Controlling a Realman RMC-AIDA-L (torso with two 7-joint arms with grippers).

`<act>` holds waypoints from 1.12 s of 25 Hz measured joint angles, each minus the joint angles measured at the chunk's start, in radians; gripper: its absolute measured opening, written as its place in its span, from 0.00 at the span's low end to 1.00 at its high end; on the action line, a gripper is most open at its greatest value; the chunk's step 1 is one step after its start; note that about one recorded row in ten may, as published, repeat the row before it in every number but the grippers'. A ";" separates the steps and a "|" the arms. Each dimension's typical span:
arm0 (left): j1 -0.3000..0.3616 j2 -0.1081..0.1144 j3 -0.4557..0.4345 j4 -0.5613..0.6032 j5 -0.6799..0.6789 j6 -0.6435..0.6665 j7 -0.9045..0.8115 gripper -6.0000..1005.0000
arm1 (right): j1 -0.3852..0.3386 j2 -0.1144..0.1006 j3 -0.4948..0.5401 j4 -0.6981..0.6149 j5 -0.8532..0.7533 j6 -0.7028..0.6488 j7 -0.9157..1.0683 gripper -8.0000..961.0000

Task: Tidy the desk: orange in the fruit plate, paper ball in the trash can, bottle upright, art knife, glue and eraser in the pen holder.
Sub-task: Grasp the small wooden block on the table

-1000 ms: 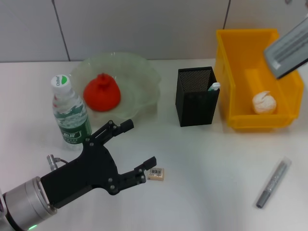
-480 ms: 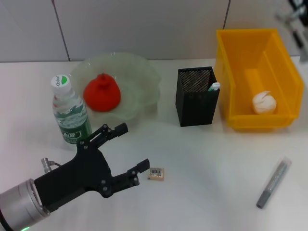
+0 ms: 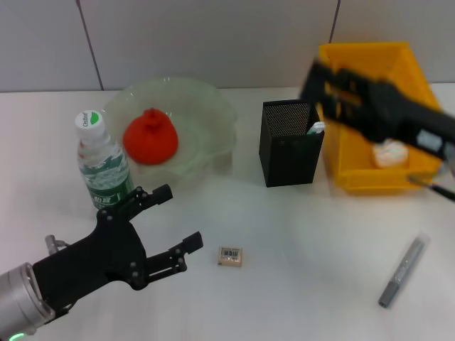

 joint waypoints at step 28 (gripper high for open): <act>-0.076 -0.002 0.349 0.407 0.097 -0.267 -0.425 0.87 | -0.062 0.013 0.337 -0.126 -0.900 -0.002 0.002 0.67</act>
